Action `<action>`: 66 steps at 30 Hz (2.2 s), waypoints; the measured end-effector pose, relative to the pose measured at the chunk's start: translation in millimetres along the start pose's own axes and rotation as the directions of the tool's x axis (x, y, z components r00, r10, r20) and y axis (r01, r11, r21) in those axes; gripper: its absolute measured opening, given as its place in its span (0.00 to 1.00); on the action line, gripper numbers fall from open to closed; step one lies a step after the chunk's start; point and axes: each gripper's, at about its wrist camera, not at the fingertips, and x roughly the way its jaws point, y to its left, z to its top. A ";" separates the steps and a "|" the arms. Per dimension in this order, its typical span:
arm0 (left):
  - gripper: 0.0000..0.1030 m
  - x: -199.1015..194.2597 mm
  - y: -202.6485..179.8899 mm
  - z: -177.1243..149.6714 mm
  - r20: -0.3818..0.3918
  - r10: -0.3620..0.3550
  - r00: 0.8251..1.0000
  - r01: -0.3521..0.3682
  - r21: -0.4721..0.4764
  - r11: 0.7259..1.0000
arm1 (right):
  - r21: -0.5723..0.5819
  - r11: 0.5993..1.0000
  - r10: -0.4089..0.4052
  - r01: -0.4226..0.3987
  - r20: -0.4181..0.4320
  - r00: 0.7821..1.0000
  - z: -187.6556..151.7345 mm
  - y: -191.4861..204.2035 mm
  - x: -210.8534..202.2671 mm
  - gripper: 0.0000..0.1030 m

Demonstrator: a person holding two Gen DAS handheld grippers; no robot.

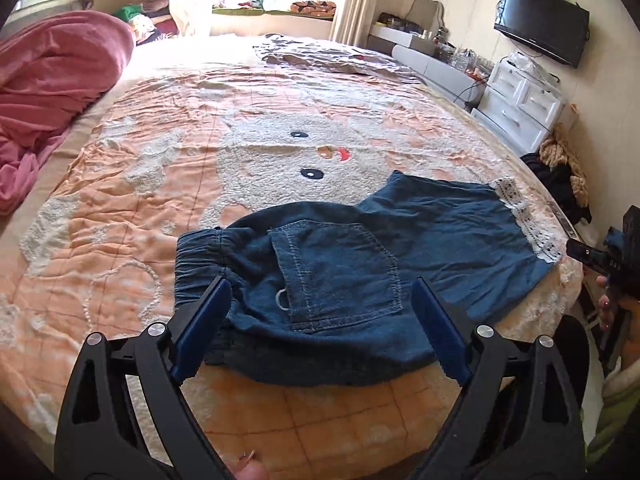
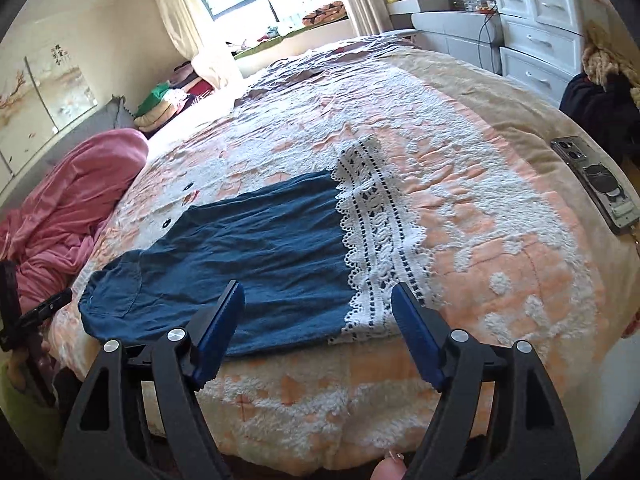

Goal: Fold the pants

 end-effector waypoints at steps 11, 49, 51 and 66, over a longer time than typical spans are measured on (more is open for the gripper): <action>0.82 60.1 -35.6 -42.6 -0.230 0.041 0.972 -0.027 0.062 0.998 | -0.137 0.990 0.025 -0.044 -0.136 0.990 -16.4 58.5 43.1 0.73; 0.91 40.6 -136.3 27.4 -0.101 -0.125 0.987 0.146 0.227 0.963 | 0.041 0.988 -0.148 0.146 0.045 0.988 -15.2 4.1 -23.1 0.92; 0.91 50.5 -146.6 28.2 -0.118 -0.130 0.985 0.155 0.243 0.957 | 0.055 0.989 -0.142 0.139 0.041 0.989 -15.8 1.7 -19.8 0.92; 0.91 169.5 -226.3 101.8 -0.212 -0.203 0.956 0.274 0.398 0.875 | 0.260 0.964 -0.057 0.056 -0.004 0.998 -16.1 -28.7 20.5 0.91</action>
